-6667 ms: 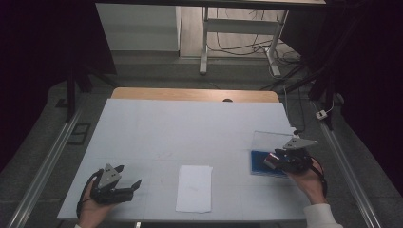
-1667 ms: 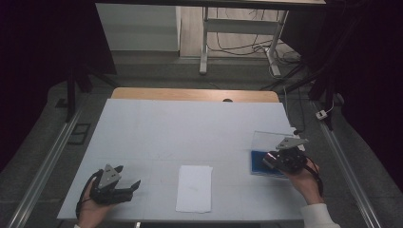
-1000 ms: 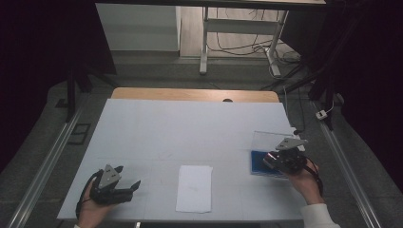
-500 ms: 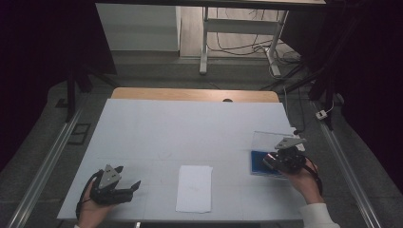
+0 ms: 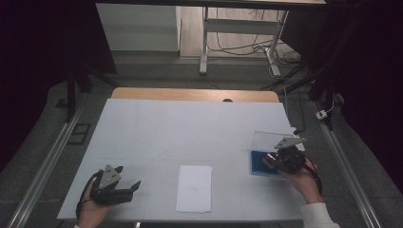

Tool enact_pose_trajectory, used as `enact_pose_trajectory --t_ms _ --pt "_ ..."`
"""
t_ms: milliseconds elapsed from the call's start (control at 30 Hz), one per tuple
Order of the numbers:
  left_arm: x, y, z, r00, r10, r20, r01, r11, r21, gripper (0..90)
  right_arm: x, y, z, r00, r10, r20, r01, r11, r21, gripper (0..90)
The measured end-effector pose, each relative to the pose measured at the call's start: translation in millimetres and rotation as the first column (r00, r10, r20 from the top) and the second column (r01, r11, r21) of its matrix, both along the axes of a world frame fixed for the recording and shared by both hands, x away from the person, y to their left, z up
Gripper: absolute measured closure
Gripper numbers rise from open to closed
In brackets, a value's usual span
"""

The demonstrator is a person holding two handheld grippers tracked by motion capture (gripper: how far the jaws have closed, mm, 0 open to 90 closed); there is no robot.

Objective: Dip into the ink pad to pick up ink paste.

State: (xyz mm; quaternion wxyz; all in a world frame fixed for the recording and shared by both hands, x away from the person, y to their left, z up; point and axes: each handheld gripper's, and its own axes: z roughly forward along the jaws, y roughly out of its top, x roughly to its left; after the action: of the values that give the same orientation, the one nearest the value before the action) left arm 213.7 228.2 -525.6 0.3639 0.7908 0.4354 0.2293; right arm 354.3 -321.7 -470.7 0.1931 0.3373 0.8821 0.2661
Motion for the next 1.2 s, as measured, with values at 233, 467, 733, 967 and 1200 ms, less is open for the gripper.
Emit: enact_pose_trajectory --t_ms 233,467,733,967,1200 --pt "-0.3 0.5 0.4 1.0000 0.007 0.001 -0.007 1.0000 -0.002 17.3 -0.6 -0.1 -0.8 1.0000 0.002 0.004 -0.002 1.0000 0.004 70.8" --pt "0.0 1.3 0.7 0.9999 0.011 0.001 -0.011 0.9999 -0.003 17.3 -0.7 -0.1 -1.2 1.0000 0.001 0.006 -0.001 1.0000 0.007 70.8" --pt "-0.2 1.4 1.0 0.9999 0.011 0.003 -0.011 0.9999 -0.002 17.3 -0.9 -1.5 -1.8 0.9999 0.003 0.011 -0.003 1.0000 0.009 70.7" --pt "0.0 1.7 0.9 0.9999 0.011 0.004 -0.011 0.9999 -0.002 17.3 -1.1 -1.6 -1.6 0.9999 0.006 0.010 -0.006 0.9999 0.011 70.6" --pt "0.8 2.5 0.5 0.9999 0.012 0.004 -0.012 0.9999 -0.003 17.3 -2.1 -1.2 3.9 0.9998 0.014 0.014 -0.015 0.9998 0.013 70.2"
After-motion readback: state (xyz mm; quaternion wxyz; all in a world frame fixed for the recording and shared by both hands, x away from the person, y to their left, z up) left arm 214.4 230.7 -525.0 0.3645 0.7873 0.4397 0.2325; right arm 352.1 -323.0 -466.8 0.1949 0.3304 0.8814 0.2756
